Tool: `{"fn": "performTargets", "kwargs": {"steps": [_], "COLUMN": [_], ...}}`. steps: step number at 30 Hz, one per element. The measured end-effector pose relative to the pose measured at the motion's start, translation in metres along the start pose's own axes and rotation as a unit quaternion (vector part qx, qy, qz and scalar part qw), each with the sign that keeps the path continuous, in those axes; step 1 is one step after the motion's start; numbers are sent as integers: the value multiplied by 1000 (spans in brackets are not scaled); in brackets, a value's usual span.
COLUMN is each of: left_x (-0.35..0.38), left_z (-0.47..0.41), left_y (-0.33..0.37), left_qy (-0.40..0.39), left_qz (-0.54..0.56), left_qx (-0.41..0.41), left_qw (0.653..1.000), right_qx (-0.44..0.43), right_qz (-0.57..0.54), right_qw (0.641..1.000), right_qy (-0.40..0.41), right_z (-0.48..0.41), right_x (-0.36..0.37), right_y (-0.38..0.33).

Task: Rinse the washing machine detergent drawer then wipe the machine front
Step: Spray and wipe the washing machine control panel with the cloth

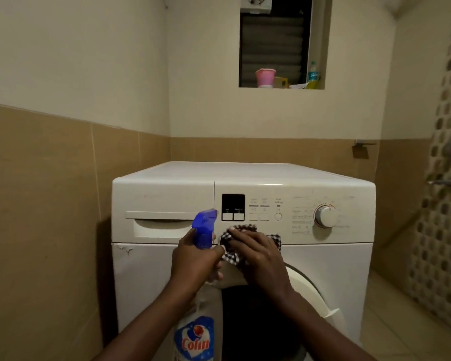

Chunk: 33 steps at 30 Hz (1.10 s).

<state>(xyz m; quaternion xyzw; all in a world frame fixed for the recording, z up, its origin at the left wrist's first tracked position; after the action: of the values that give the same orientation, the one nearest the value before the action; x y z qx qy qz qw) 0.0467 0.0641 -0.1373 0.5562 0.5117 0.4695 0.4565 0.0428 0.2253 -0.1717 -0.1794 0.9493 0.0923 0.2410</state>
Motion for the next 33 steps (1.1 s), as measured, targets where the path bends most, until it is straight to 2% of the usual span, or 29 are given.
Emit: {"fn": "performTargets", "kwargs": {"steps": [2, 4, 6, 9, 12, 18, 22, 27, 30, 33], "left_x": [7, 17, 28, 46, 65, 88, 86, 76, 67, 58], "left_z": [-1, -2, -5, -10, -9, -6, 0, 9, 12, 13], "left_y": [5, 12, 19, 29, 38, 37, 22, -3, -13, -21], "left_qy": [-3, -10, -19, -33, -55, -86, -106, -76, -71, -65], "left_qz": [-7, -19, -30, -23, -12, -35, -55, -56, -53, -58], "left_qx": [17, 31, 39, 45, 49, 45, 8, -15, -38, -58], "left_qw": [1000, 999, 999, 998, 997, 995, 993, 995, 995, 995], "right_qx": [70, 149, 193, 227, 231, 234, 224, 221, 224, 213], "right_qz": [-19, -37, -45, -38, -18, -9, -21, -53, -74, -102], "right_qw": [997, 984, 966, 944, 936, 934, 936, 938, 943, 955], "right_qy": [22, 88, 164, 236, 267, 268, 271, 260, 236, 178], "right_z": [-9, -16, -20, -23, -21, -13, -18, -25, -30, -34], "right_x": [-17, -46, -78, -118, -139, -150, -149, -138, -122, -94], "right_y": [10, 23, 43, 71, 86, 95, 92, 85, 79, 74]}}
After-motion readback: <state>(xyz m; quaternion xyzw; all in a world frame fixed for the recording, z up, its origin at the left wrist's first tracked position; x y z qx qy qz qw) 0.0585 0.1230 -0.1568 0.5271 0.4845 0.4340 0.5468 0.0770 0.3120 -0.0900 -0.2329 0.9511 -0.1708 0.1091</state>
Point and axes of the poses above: each hand's wrist, its own z-axis away from the middle knuckle, its own x-axis out of the palm, y = z × x, the point moved 2 cm from there along -z, towards the middle knuckle, and after that the axes turned 3 degrees about y, right-handed, at the moved point
